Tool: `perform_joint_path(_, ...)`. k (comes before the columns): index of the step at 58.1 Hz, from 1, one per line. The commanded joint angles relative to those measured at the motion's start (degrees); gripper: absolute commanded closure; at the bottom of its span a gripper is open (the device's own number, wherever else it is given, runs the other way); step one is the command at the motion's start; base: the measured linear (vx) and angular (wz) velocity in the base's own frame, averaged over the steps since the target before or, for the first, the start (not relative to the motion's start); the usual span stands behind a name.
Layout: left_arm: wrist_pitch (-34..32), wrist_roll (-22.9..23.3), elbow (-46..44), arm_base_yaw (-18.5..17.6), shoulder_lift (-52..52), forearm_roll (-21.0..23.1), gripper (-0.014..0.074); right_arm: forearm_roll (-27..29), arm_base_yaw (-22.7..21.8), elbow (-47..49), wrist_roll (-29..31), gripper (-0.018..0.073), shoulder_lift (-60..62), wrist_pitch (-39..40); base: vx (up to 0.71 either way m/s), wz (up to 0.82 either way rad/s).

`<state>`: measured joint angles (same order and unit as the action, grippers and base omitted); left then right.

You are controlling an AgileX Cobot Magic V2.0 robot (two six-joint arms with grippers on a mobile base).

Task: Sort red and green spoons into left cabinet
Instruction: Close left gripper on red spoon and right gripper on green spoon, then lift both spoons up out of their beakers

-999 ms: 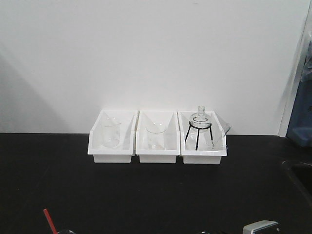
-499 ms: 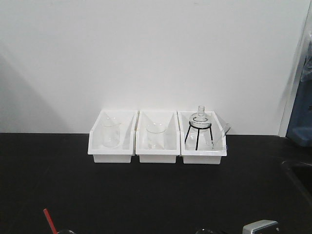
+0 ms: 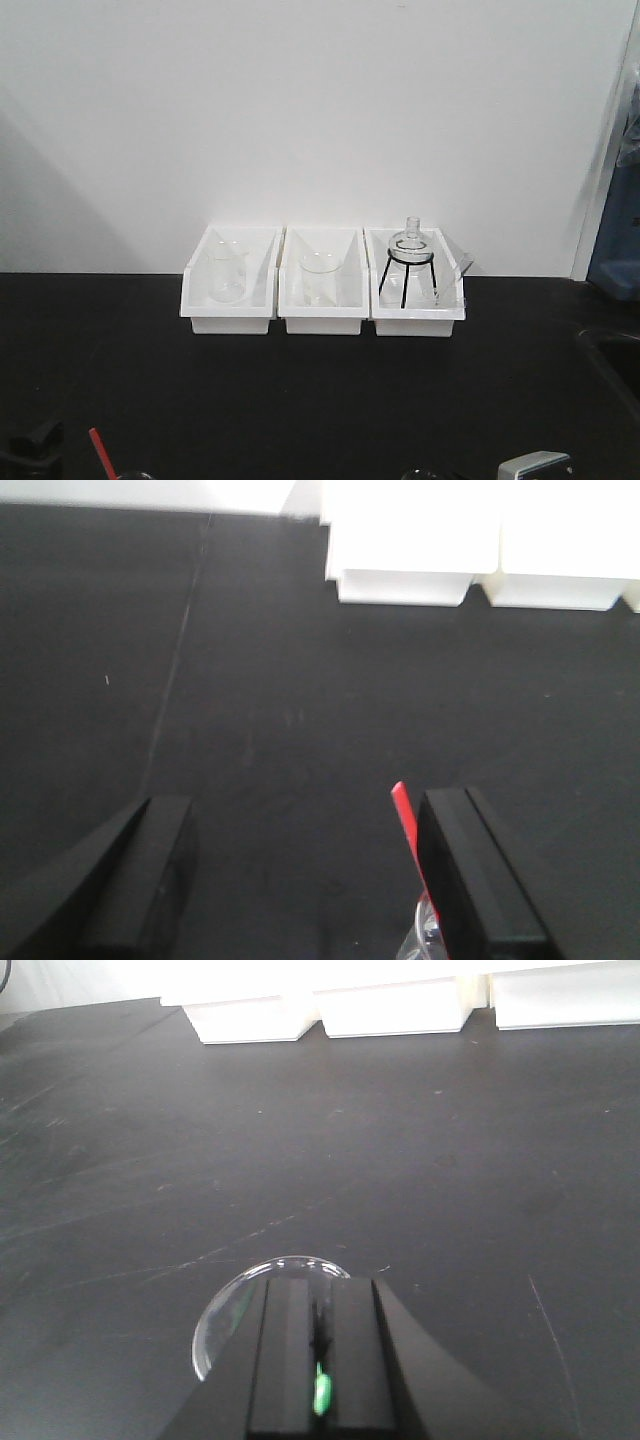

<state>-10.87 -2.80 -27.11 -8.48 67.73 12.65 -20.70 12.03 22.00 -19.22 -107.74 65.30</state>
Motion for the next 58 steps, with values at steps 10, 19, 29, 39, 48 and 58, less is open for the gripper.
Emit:
perform_joint_path(10, -8.29, 11.97, -2.08, -0.27, 5.82, -6.27, 0.0032, 0.24, 0.08, 0.82, 1.41, 0.0568, 1.85, 11.53, 0.0, 0.0)
perform_joint_path(19, -12.25, 24.79, -2.08, -0.27, 7.82, -18.83, 0.0043, 0.58, 0.08, 0.82, 1.92, 0.0568, 1.85, 11.53, 0.0, 0.0)
perform_joint_path(29, -18.57, 38.03, -2.08, -0.21, 11.06, -32.86, 0.0066, 0.69, 0.08, 0.82, 3.07, 0.0568, 1.85, 11.53, 0.0, 0.0)
perform_joint_path(39, -19.07, 39.5, -2.08, -0.21, 14.23, -34.22, 0.0074, 0.69, 0.08, 0.82, 3.07, 0.0568, 1.85, 11.53, 0.0, 0.0)
perform_joint_path(48, -20.59, 38.57, -2.08, -0.21, 15.39, -33.97, 0.0074, 0.69, 0.08, 0.82, 3.07, 0.0568, 1.85, 11.53, 0.0, 0.0)
perform_joint_path(58, -22.59, 36.82, -2.13, -0.21, 17.44, -32.37, 0.0074, 0.62, 0.08, 0.82, 3.08, 0.0568, 1.85, 11.53, 0.0, 0.0)
